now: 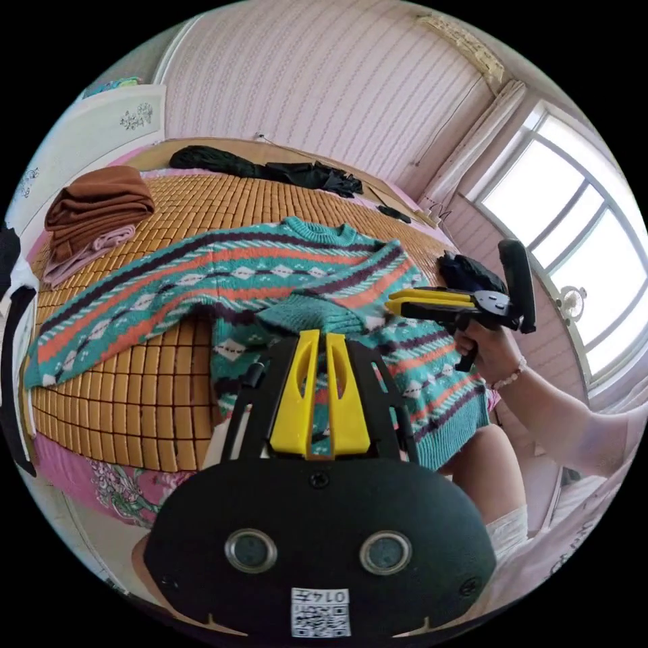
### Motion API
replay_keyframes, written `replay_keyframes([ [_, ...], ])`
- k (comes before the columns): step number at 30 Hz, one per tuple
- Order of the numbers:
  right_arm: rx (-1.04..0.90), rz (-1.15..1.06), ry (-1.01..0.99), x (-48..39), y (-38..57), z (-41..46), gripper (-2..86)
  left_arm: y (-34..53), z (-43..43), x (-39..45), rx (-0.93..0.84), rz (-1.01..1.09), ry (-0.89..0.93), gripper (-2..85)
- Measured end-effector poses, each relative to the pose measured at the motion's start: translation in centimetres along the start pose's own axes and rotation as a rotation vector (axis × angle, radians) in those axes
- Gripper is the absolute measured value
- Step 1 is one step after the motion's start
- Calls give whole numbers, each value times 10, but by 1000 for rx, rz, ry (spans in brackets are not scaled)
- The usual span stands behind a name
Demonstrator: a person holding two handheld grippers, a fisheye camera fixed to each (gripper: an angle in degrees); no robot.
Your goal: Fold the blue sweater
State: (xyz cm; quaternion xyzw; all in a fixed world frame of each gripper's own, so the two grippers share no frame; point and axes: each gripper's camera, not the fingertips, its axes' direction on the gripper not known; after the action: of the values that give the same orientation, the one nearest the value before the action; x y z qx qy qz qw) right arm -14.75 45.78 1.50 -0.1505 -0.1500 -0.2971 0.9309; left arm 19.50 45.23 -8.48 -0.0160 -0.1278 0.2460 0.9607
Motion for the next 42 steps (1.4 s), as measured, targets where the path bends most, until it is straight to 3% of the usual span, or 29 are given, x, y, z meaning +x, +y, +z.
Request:
replay_keyframes([
  [2,-154,0,38,-9,-7,43,75,9,22,-6,-122,0,-41,18],
  [4,-98,-9,102,-24,-7,63,73,16,43,-7,-224,7,-81,23],
  [6,-108,24,116,-31,-14,77,71,21,35,-3,-151,-1,-88,20],
  [13,-321,-33,148,-57,-69,134,68,12,16,1,-179,45,-82,12],
  [17,-382,-29,144,-67,-88,158,67,17,-2,17,-144,158,-154,13],
  [23,-420,-65,258,-104,-109,197,65,7,-30,3,-163,140,-88,13],
  [31,-532,-111,330,-143,-142,249,62,10,-73,-31,-90,38,24,31],
  [34,-609,-167,385,-162,-155,269,60,11,-105,-52,-37,-30,77,79],
  [38,-691,-161,363,-170,-170,286,61,15,-194,-113,164,-148,-30,108],
  [42,-695,-310,400,-193,-174,290,62,29,-287,-224,364,-415,-223,92],
])
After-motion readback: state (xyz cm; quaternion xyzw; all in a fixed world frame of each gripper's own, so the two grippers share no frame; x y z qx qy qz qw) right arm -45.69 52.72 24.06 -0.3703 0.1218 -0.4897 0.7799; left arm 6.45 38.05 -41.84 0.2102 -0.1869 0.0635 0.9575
